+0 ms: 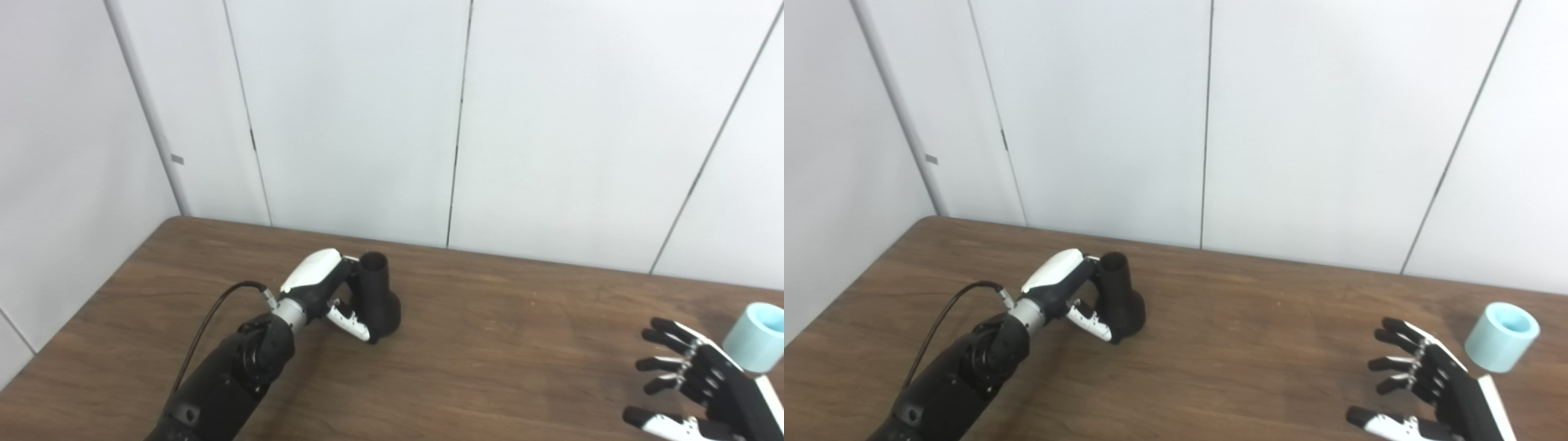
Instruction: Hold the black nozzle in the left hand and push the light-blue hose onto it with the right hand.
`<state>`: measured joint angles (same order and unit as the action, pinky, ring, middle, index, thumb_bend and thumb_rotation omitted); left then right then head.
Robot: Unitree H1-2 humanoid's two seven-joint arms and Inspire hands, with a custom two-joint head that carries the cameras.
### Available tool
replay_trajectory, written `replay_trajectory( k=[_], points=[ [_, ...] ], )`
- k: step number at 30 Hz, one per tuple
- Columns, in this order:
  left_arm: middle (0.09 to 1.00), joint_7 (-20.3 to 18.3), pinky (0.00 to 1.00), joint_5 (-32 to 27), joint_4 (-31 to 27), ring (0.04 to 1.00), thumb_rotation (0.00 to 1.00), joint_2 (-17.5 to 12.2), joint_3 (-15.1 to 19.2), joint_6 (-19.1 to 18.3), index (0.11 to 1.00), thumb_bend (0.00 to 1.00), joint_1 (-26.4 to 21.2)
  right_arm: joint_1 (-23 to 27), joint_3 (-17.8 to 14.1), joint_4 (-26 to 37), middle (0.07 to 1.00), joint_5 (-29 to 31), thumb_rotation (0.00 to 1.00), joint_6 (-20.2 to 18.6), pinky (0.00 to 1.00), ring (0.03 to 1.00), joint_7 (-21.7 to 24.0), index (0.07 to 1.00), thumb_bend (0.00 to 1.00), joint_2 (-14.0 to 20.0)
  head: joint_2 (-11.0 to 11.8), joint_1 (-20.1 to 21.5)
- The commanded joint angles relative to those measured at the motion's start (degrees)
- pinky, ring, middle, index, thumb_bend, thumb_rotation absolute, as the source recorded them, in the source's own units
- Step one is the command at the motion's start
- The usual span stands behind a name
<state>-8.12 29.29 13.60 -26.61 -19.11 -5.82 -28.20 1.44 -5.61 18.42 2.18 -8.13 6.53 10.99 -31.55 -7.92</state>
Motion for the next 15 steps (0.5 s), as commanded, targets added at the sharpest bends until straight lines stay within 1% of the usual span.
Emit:
replay_trajectory(
  k=[1, 2, 3, 5, 9, 13, 15],
  points=[
    [0.498, -4.4, 1.0, 0.8, -0.2, 0.618, 0.0, 1.2, -3.0, 1.5, 0.476, 0.53, 0.5, 2.5, 0.3, 3.1, 0.765, -1.0, 0.08, -0.9, 0.46, 0.608, -1.4, 0.777, 0.77, -0.6, -0.2, 0.6],
    [0.495, -4.8, 1.0, 0.6, -0.5, 0.612, 0.0, 1.5, -3.5, 1.9, 0.477, 0.53, 0.5, 2.6, 0.4, 3.4, 0.764, -1.3, 0.07, -1.3, 0.46, 0.608, -1.6, 0.776, 0.77, -0.9, -0.2, 0.6],
    [0.494, -5.4, 1.0, 0.3, -1.2, 0.61, 0.0, 2.2, -4.2, 2.4, 0.478, 0.53, 0.5, 2.8, 0.6, 3.5, 0.764, -1.7, 0.07, -1.3, 0.46, 0.608, -1.8, 0.776, 0.77, -1.2, -0.4, 1.6],
    [0.49, -6.1, 1.0, -0.1, -2.0, 0.609, 0.0, 2.9, -4.9, 2.8, 0.479, 0.53, 0.6, 3.0, 0.8, 3.6, 0.764, -2.2, 0.08, -1.0, 0.46, 0.608, -2.0, 0.775, 0.76, -1.6, -0.6, 2.2],
    [0.491, -7.7, 1.0, -1.5, -3.5, 0.615, 0.0, 5.3, -6.5, 4.1, 0.478, 0.53, 0.6, 3.5, 1.6, 3.6, 0.763, -3.4, 0.07, -0.2, 0.46, 0.606, -2.4, 0.774, 0.75, -1.9, -1.3, 4.7],
    [0.483, -8.8, 1.0, -1.4, -4.7, 0.614, 0.0, 7.3, -8.3, 5.2, 0.482, 0.53, 0.8, 3.8, 2.1, 3.5, 0.757, -4.9, 0.1, 0.4, 0.45, 0.601, -3.0, 0.772, 0.75, -2.2, -1.7, 6.3],
    [0.472, -9.0, 1.0, -1.1, -4.9, 0.609, 0.0, 7.7, -9.1, 5.5, 0.487, 0.53, 0.8, 3.8, 2.3, 3.6, 0.753, -5.5, 0.11, 0.3, 0.45, 0.598, -3.2, 0.771, 0.75, -2.3, -1.8, 6.7]
  ],
)
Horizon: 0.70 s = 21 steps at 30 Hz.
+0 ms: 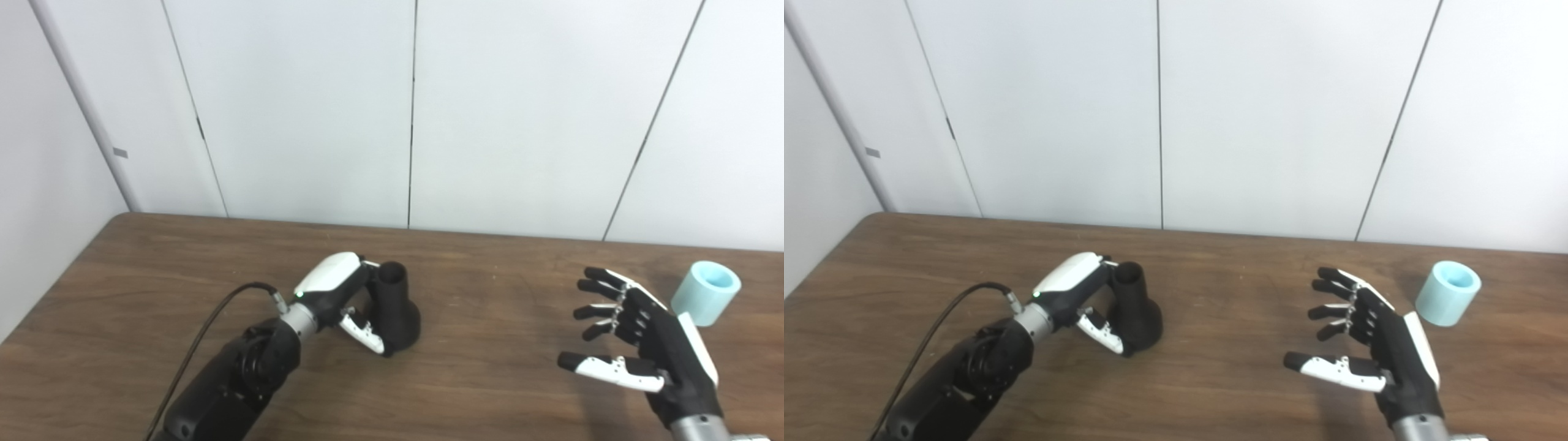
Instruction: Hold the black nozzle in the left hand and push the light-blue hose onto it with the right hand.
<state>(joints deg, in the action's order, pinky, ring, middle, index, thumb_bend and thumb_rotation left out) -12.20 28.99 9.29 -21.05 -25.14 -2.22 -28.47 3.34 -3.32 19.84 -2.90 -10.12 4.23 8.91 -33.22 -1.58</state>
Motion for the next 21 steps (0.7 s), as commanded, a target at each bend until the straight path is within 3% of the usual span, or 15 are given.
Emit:
replay_trajectory(
  k=[1, 14, 21],
  points=[
    [0.469, -5.2, 1.0, -0.7, -0.6, 0.607, 0.0, 2.4, -3.6, 2.2, 0.489, 0.53, 1.0, 1.9, 0.1, 2.3, 0.752, -0.9, 0.12, 2.2, 0.45, 0.598, -1.0, 0.771, 0.75, -0.3, -0.2, 0.8],
    [0.458, -5.4, 1.0, 1.8, 2.5, 0.58, 0.0, 4.7, -6.8, 5.2, 0.496, 0.53, 0.2, 2.4, 0.1, 3.5, 0.748, -2.0, 0.13, 1.2, 0.46, 0.594, -1.2, 0.767, 0.74, -0.5, -0.3, 3.4],
    [0.444, -6.7, 1.0, 5.9, 3.0, 0.581, 0.0, 4.8, -10.0, 3.9, 0.5, 0.53, -0.9, 3.7, -1.9, 6.9, 0.745, -0.6, 0.12, -1.5, 0.47, 0.593, -0.5, 0.764, 0.74, 1.8, -0.4, 4.1]
  ],
)
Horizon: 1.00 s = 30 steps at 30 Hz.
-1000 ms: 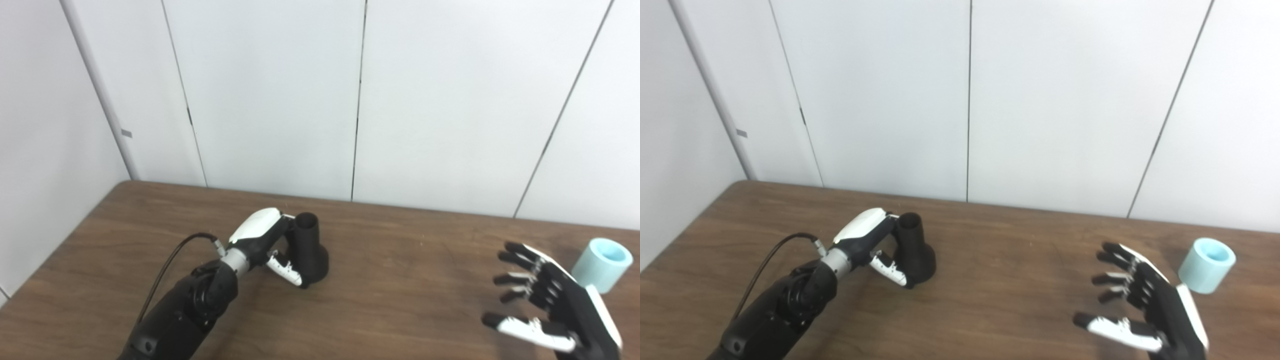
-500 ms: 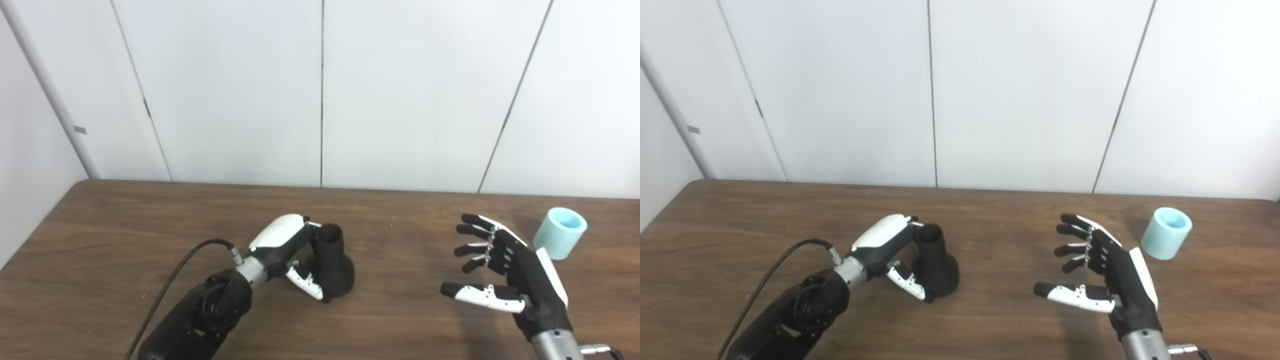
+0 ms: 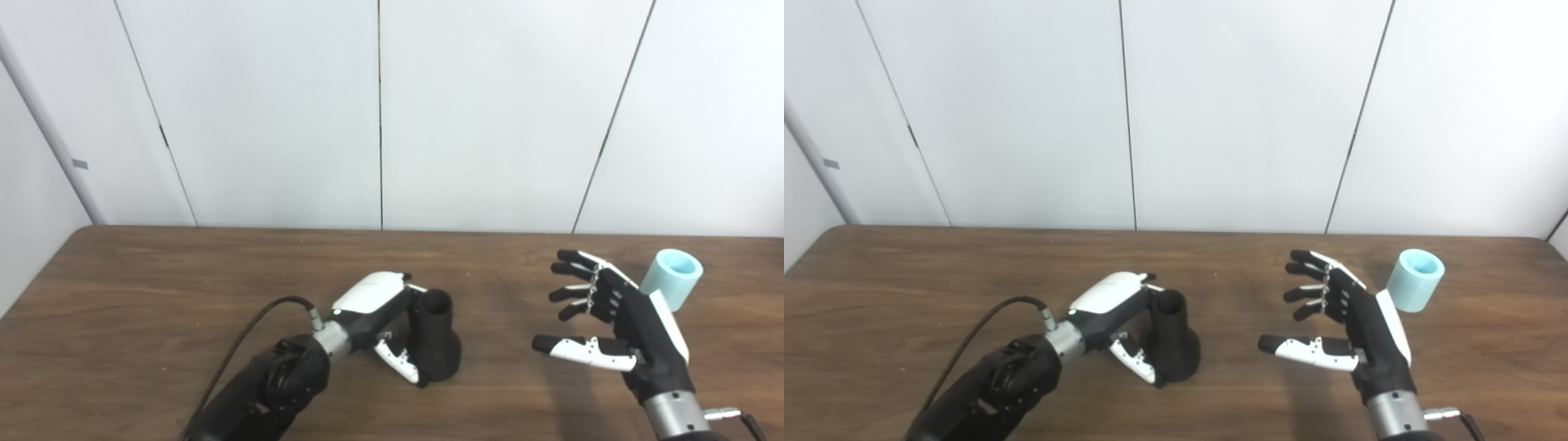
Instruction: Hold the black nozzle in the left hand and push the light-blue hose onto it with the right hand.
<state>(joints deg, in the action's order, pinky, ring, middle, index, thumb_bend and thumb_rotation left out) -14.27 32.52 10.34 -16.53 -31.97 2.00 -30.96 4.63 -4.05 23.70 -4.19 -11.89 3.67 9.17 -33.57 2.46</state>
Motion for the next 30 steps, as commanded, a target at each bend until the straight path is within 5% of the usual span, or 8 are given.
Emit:
replay_trajectory(
  k=[1, 2, 5, 7, 12, 17, 20, 30],
  points=[
    [0.442, -4.7, 1.0, 3.1, 2.1, 0.58, 0.0, 0.2, -3.5, -0.4, 0.501, 0.53, 1.5, 2.9, -1.7, 4.2, 0.745, 0.6, 0.13, -0.3, 0.47, 0.594, 0.4, 0.764, 0.74, 2.7, -0.1, 0.4],
    [0.44, -4.7, 1.0, 3.6, 2.2, 0.58, 0.0, 0.2, -3.8, -0.5, 0.502, 0.53, 1.5, 3.3, -2.0, 4.9, 0.742, 0.6, 0.13, -0.8, 0.47, 0.611, 0.6, 0.762, 0.75, 3.4, -0.1, 0.4],
    [0.455, -4.3, 1.0, 7.2, 2.6, 0.587, 0.0, -0.4, -5.5, -1.2, 0.497, 0.53, 1.6, 7.5, -3.1, 7.1, 0.735, -7.2, 0.14, -1.1, 0.48, 0.663, 4.1, 0.748, 0.77, 14.2, 0.2, 3.0],
    [0.459, -4.0, 1.0, 8.5, 2.9, 0.589, 0.0, -1.0, -6.2, -0.9, 0.497, 0.53, 1.4, 10.4, -2.5, 8.6, 0.755, -11.2, 0.14, -5.9, 0.49, 0.685, 9.0, 0.754, 0.79, 22.3, 0.5, 5.7],
    [0.459, -4.1, 1.0, 8.4, 4.4, 0.59, 0.0, -2.2, -6.0, 0.2, 0.497, 0.53, 0.7, 12.9, -0.6, 12.0, 0.837, -16.2, 0.17, -14.6, 0.56, 0.77, 19.1, 0.807, 0.88, 33.2, 0.6, 10.2],
    [0.462, -3.9, 1.0, 7.6, 5.9, 0.595, 0.0, -3.4, -5.2, 1.9, 0.495, 0.53, 0.6, 15.1, -3.0, 10.4, 0.902, -24.1, 0.14, -15.0, 0.68, 0.863, 27.1, 0.841, 0.92, 37.5, 1.2, 13.8],
    [0.456, -3.3, 1.0, 7.3, 7.1, 0.605, 0.0, -4.1, -4.5, 2.9, 0.499, 0.53, 0.9, 17.1, -4.6, 8.1, 0.904, -26.9, 0.15, -15.0, 0.67, 0.867, 29.5, 0.844, 0.94, 39.7, 2.3, 16.1],
    [0.477, 1.1, 1.0, 6.4, 13.8, 0.622, 0.0, -5.3, -2.4, 6.5, 0.486, 0.53, 1.0, 23.2, -4.6, -0.3, 0.907, -34.2, 0.18, -15.0, 0.67, 0.844, 36.7, 0.857, 0.93, 39.0, 5.1, 19.5]
  ],
)
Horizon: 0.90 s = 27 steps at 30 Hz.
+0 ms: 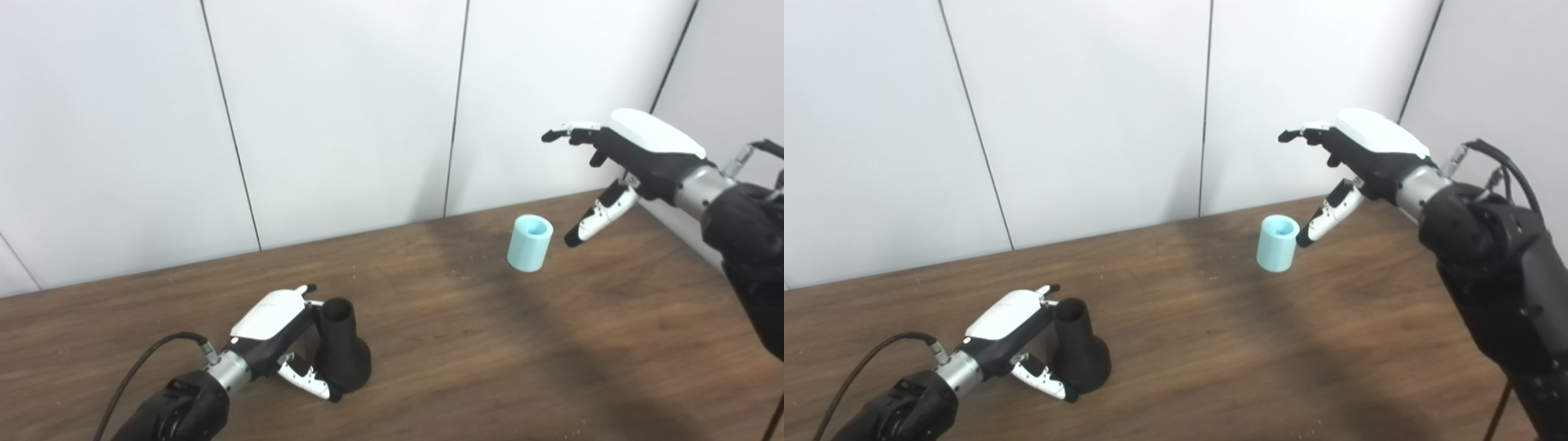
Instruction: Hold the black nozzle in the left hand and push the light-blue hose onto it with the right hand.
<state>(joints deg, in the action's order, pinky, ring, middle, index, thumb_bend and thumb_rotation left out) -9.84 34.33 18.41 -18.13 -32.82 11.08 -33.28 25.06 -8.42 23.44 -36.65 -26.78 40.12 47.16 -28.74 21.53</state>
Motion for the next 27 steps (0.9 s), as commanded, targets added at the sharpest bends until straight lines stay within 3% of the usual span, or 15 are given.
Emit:
replay_trajectory(
  k=[1, 6, 11, 17, 22, 27],
  points=[
    [0.478, -2.8, 1.0, 4.3, 6.2, 0.621, 0.0, -3.8, -1.2, -2.3, 0.485, 0.53, 3.3, 3.3, 0.3, -0.7, 0.908, -2.4, 0.18, -0.1, 0.67, 0.841, 0.7, 0.859, 0.93, 0.9, 0.4, 0.7],
    [0.466, 0.1, 1.0, 4.1, 8.9, 0.612, 0.0, -4.7, -0.1, -0.2, 0.49, 0.53, 3.6, 5.3, 3.6, -3.4, 0.914, -5.0, 0.2, -0.1, 0.66, 0.851, 1.8, 0.869, 0.94, 0.2, 1.2, 1.8],
    [0.458, 0.5, 1.0, 4.3, 9.4, 0.611, 0.0, -5.1, -0.1, -0.2, 0.494, 0.53, 4.3, 7.8, 6.9, -10.6, 0.933, -5.5, 0.17, 0.0, 0.63, 0.87, -0.9, 0.877, 0.93, -1.8, 1.9, 2.9],
    [0.45, 2.3, 1.0, 4.2, 10.2, 0.584, 0.0, -5.4, -0.3, 2.7, 0.494, 0.53, 4.3, 10.7, 9.2, -17.4, 0.943, -6.0, 0.18, 0.0, 0.7, 0.898, -2.4, 0.884, 0.94, -3.5, 1.9, 3.5],
    [0.451, 2.4, 1.0, 3.8, 11.7, 0.581, 0.0, -5.3, -0.5, 4.3, 0.493, 0.53, 3.6, 13.4, 9.1, -23.7, 0.959, -9.8, 0.19, -0.1, 0.74, 0.907, -0.8, 0.901, 0.94, -7.0, 2.1, 3.8],
    [0.451, 2.0, 1.0, 3.9, 11.1, 0.583, 0.0, -5.6, -0.7, 4.1, 0.493, 0.53, 3.4, 14.6, 9.1, -27.4, 0.961, -10.3, 0.18, -0.1, 0.75, 0.911, -2.6, 0.903, 0.94, -7.6, 2.1, 3.8]
  ],
)
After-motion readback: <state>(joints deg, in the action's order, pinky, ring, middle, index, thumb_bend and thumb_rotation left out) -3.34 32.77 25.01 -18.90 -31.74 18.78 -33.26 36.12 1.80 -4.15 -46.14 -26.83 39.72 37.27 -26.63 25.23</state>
